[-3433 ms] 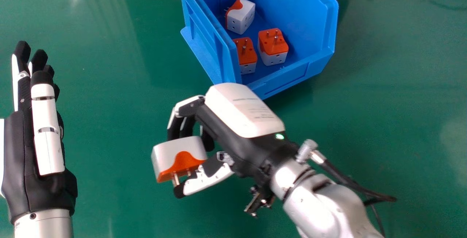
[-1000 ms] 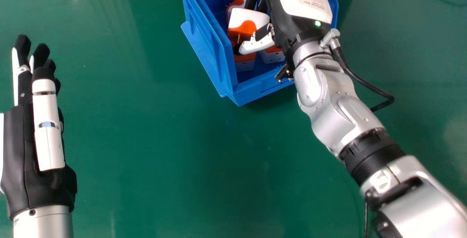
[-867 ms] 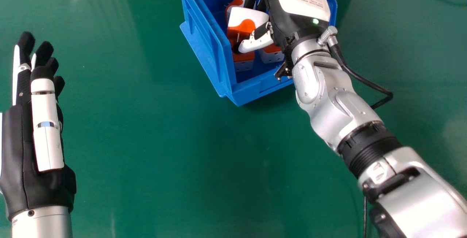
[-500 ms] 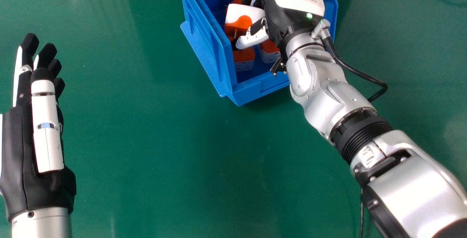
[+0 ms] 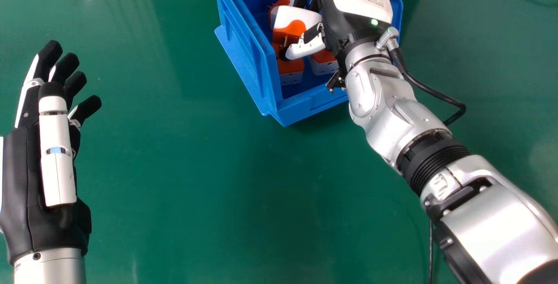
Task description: Pick all objects and put in blue box
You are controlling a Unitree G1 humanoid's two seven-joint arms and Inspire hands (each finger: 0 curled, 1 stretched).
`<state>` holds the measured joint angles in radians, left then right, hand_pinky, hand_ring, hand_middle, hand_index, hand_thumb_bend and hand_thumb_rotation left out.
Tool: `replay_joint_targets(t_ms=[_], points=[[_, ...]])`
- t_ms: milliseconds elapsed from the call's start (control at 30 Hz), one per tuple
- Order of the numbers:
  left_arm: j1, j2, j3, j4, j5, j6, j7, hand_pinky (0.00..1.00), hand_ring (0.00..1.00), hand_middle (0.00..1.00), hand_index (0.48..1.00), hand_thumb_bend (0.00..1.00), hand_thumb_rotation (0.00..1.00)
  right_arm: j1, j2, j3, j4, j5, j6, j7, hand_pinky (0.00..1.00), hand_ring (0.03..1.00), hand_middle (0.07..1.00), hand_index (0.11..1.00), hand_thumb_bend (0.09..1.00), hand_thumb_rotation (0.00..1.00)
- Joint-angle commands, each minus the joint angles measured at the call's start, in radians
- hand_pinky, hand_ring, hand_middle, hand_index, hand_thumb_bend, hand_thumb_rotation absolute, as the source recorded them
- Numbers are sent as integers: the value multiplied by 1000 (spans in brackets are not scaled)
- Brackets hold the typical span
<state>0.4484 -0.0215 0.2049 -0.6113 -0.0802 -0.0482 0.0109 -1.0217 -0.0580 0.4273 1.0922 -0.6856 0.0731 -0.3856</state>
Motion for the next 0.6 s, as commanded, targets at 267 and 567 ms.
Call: replay_joint_targets(t_ms=[267, 567], points=[[-4, 6, 6, -10, -6, -21, -5, 648, 838, 860, 840, 187, 885, -57, -26, 59, -37, -40, 48, 22, 748, 856, 885, 879, 527, 290], [-2, 3, 2, -15, 2, -14, -1, 662, 844, 864, 845, 192, 883, -54, -36, 75, -45, -46, 41, 6, 899, 970, 976, 975, 523, 278]])
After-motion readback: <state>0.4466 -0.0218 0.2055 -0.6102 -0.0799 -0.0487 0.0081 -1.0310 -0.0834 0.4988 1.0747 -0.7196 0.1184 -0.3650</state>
